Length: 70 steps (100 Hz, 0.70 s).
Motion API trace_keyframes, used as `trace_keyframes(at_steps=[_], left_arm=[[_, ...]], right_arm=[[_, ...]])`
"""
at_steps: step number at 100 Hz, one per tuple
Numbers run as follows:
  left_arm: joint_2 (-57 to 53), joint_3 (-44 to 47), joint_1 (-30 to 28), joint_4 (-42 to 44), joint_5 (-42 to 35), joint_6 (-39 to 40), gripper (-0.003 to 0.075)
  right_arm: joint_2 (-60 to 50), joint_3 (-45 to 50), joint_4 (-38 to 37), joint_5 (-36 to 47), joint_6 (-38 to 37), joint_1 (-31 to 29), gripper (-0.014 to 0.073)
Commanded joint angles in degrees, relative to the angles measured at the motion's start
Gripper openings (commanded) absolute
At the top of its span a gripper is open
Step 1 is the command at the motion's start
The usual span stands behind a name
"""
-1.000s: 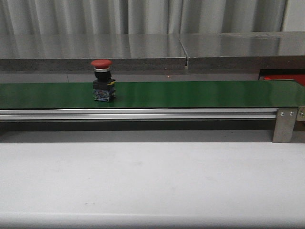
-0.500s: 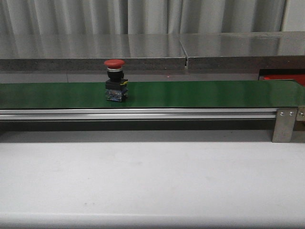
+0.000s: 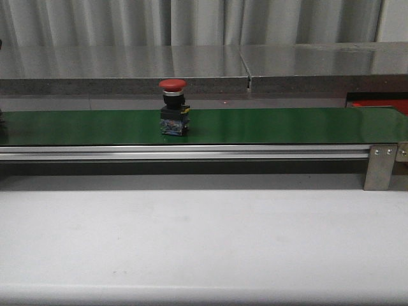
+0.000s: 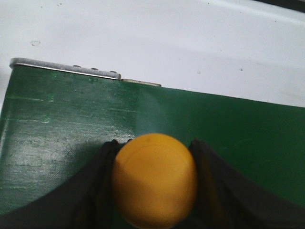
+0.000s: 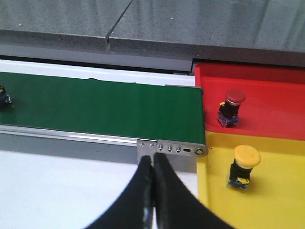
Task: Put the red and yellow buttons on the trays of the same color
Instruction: 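Set the yellow button on the belt and release the left gripper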
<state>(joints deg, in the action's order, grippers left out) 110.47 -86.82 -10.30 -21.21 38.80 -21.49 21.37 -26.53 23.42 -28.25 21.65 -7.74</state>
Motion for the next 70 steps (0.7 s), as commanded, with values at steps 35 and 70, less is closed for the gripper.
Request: trace_keyframes(at_steps=[35,70], left_arm=[[-6.76,-1.73,2.82,-0.44,-2.63,-1.49,0.0691],[-17.55,-1.58,6.29,-0.59,-2.44,-1.49,0.0692]], right_arm=[[0.23,-1.44,1.10,4.34,0.46,-0.03,-0.0118],[0.23,-1.44,1.23,4.34,0.46,-0.03,-0.0118]])
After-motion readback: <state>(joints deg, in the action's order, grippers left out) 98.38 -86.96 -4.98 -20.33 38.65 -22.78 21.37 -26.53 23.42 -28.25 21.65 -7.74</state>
